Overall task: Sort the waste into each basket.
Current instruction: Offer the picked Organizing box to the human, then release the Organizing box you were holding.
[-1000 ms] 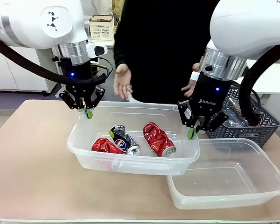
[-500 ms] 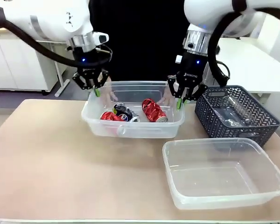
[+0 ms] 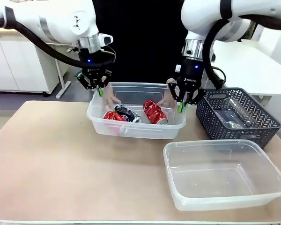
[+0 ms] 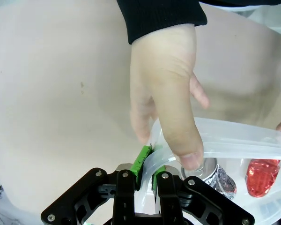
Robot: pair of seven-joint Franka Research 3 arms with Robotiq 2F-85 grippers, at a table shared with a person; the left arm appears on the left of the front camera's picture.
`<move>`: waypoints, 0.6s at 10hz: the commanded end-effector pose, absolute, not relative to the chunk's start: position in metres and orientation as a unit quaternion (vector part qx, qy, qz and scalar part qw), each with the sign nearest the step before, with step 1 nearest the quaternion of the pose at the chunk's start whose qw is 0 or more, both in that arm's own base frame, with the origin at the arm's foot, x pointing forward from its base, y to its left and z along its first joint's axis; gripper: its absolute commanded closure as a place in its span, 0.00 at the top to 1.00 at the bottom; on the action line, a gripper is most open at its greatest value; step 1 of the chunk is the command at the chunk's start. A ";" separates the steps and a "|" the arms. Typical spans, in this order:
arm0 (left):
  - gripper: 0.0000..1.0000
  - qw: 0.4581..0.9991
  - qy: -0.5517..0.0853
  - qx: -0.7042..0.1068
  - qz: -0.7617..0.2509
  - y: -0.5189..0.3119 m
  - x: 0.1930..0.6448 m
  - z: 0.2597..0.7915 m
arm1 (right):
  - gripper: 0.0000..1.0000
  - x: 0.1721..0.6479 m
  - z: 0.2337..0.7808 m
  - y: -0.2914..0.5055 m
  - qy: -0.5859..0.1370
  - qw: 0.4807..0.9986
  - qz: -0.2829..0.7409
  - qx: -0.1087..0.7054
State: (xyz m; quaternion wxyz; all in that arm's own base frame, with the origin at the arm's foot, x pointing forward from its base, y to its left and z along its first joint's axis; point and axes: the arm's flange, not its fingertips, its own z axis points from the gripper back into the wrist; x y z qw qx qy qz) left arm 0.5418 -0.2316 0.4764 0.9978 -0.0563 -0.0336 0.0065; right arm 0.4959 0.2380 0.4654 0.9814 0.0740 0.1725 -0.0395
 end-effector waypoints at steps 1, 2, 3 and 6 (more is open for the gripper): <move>0.06 0.997 -0.040 -0.062 0.017 -0.231 0.544 0.479 | 0.09 0.491 0.474 0.245 0.163 0.983 -0.033 0.077; 0.06 0.997 -0.040 -0.062 0.017 -0.231 0.544 0.479 | 0.09 0.491 0.474 0.245 0.163 0.983 -0.033 0.077; 0.06 0.997 -0.040 -0.062 0.017 -0.231 0.544 0.479 | 0.09 0.491 0.474 0.245 0.163 0.983 -0.033 0.077; 0.06 0.997 -0.040 -0.062 0.017 -0.231 0.544 0.479 | 0.09 0.491 0.474 0.245 0.163 0.983 -0.033 0.077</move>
